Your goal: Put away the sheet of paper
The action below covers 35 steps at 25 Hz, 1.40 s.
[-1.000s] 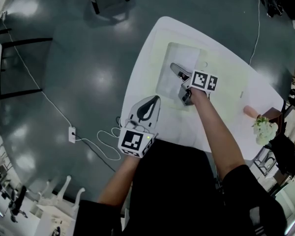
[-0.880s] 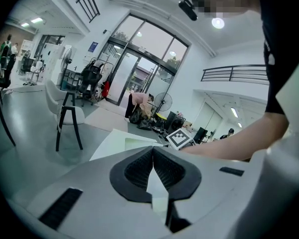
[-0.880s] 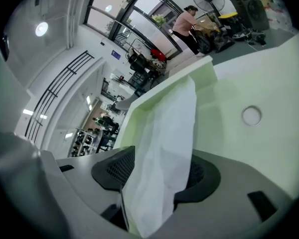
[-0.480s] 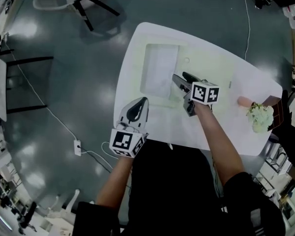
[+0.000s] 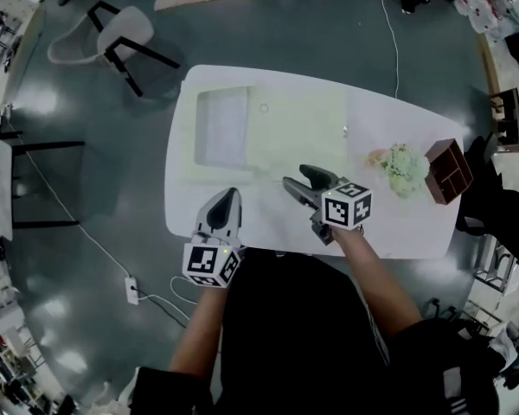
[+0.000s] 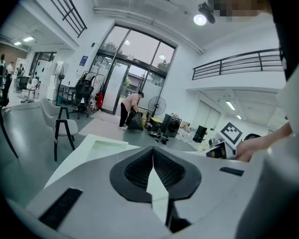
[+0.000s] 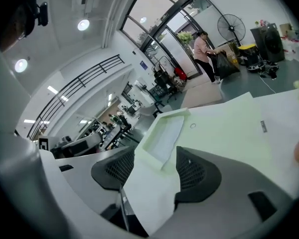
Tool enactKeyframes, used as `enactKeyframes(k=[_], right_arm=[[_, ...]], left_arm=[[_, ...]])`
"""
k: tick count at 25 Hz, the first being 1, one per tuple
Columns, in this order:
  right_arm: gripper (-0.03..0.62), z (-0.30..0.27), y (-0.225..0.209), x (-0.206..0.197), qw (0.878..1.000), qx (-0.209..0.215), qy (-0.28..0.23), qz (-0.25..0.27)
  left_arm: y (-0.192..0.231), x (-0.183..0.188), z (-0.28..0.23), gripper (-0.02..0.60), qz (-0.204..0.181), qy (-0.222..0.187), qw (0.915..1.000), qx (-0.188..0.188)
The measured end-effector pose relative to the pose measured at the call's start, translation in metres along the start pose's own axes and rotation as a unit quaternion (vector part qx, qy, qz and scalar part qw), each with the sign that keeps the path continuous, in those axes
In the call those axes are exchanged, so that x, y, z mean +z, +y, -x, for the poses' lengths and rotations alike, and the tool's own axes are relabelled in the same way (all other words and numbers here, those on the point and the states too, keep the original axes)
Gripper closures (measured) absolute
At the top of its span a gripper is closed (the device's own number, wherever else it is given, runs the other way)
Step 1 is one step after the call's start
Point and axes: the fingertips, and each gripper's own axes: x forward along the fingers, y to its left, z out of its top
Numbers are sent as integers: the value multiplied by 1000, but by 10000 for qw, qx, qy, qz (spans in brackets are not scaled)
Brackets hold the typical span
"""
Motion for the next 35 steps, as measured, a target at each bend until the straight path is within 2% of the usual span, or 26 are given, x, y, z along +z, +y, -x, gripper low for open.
enactKeyframes(k=[4,8,13,20,23,26,30,35], right_arm=[[364,64,22,-14,9989,105,-65,449],[364,121,35,-20,9972,172,-288,673],[364,198,29,-29,9937,-100,-707,861],[377,294,11,-55,9877,-574,-1244,756],[431,324,13,-51,9807,-738,-1547,938],[479,354,18,-39,9716,-821,-1979,1002],[565,392,21,-23,9529,-1086,-2644,1018],[583,421,26,-11,9359,-1422,-2896,1413]], left_arm=[[-63,-1,17,577,-202,-43,9996,-181],[-110,-3,36,577,-438,-84,9986,-271],[-165,-10,48,577,-541,-220,9976,-366],[-245,-15,62,577,-920,-385,9925,-706],[-267,-11,64,577,-1110,-483,9892,-822],[-282,-1,65,577,-1206,-633,9876,-779],[-300,9,67,577,-1280,-789,9855,-787],[-318,21,68,577,-1486,-940,9811,-811]])
